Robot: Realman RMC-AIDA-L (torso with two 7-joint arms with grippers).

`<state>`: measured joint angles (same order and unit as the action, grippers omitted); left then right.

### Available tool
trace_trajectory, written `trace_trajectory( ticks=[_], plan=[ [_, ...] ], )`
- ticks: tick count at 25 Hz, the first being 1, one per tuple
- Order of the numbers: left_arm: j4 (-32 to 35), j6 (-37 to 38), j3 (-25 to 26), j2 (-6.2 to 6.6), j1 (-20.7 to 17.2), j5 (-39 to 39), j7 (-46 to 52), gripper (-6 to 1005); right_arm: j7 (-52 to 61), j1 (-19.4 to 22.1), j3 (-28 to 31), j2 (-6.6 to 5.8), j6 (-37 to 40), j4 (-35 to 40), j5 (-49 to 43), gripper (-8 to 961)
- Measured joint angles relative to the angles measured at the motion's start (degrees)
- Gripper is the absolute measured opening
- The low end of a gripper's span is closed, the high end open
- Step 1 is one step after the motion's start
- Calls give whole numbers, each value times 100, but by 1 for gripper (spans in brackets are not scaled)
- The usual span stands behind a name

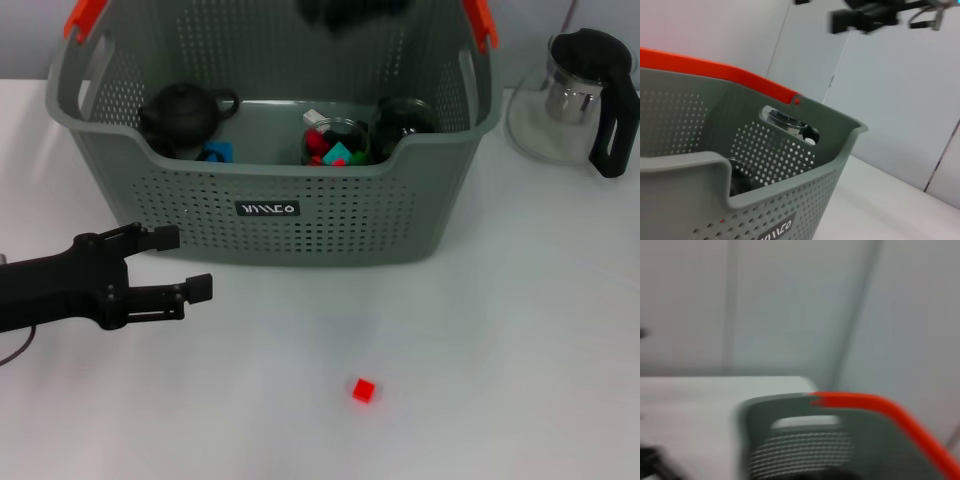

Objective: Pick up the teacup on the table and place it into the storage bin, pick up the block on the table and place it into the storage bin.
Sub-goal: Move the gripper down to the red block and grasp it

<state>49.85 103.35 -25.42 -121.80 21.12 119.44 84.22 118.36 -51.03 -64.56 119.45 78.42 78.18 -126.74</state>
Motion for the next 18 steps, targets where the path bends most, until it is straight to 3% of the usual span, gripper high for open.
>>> trace_trajectory(
  ticks=[4, 8, 11, 14, 18],
  plan=[
    [14, 39, -1, 21, 3, 45, -78, 962, -158, 358, 6, -8, 1589, 759, 362, 941],
    [33, 45, 2, 30, 3, 72, -100, 962, 41, 480, -130, 33, 2503, 923, 179, 941],
    [43, 53, -1, 33, 31, 73, -125, 962, 290, 557, -571, 72, 2527, 815, -166, 942],
    [36, 60, -5, 41, 76, 72, -200, 962, 608, 595, -1374, 86, 2179, 512, -521, 942],
    [10, 61, -8, 46, 120, 72, -251, 963, 1039, 367, -2334, 88, 1875, -34, -785, 942]
  ],
)
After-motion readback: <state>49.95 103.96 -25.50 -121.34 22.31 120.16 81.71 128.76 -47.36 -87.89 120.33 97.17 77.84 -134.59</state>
